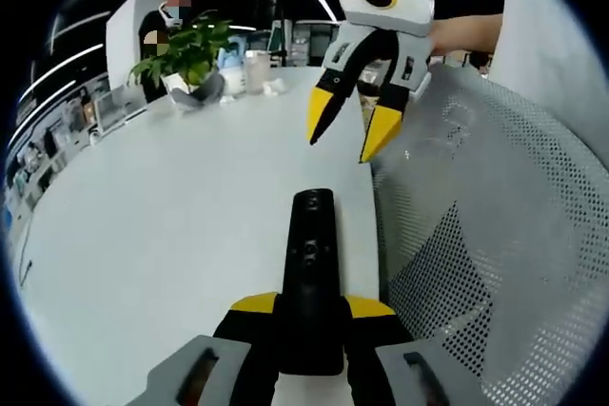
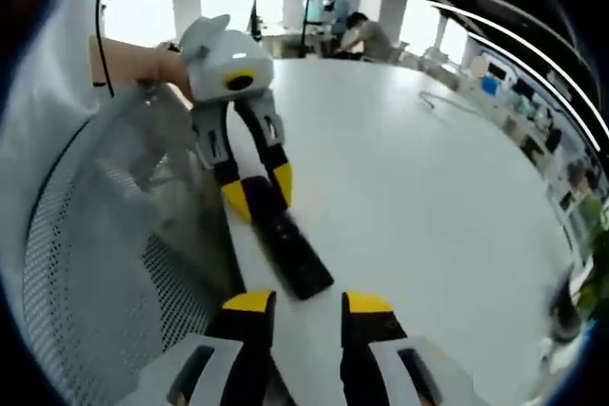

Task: Press the specified remote control buttons in sequence, fully releasing each button before pressing the next.

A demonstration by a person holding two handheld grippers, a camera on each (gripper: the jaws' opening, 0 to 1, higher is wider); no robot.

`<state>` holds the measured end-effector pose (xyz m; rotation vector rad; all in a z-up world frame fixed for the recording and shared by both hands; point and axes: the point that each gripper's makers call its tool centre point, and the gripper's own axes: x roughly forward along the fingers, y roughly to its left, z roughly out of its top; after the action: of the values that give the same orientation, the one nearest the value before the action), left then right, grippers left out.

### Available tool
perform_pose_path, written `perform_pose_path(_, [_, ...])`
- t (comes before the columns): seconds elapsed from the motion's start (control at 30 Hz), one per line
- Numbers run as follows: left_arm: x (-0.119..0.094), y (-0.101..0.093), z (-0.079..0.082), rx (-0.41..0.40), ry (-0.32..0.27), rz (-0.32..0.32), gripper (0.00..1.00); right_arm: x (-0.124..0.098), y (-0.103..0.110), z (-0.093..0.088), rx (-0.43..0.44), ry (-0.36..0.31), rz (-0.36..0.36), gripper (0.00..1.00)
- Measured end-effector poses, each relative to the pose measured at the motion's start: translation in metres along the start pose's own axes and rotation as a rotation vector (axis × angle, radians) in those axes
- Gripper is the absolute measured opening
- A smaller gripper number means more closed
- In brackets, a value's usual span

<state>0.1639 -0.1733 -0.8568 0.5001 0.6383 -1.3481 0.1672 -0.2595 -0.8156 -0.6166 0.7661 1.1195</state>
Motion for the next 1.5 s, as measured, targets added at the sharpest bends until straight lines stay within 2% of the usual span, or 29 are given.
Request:
perform_pose_path(0.4, [0.000, -0.002, 0.000, 0.001, -0.006, -0.003, 0.25, 0.008, 0.011, -0.001, -0.020, 0.042, 0.044, 0.17])
perform_pose_path(0.7, [0.001, -0.003, 0.001, 0.007, -0.008, -0.014, 0.25, 0.012, 0.008, -0.001, 0.005, 0.044, 0.041, 0.12])
perform_pose_path(1.17, [0.003, -0.005, 0.000, 0.036, -0.011, -0.032, 0.25, 0.019, 0.006, 0.003, -0.019, 0.055, 0.074, 0.03])
perform_pose_path(1.5, [0.003, -0.005, 0.000, 0.068, -0.035, -0.052, 0.25, 0.023, 0.008, -0.003, -0.018, 0.074, 0.100, 0.00])
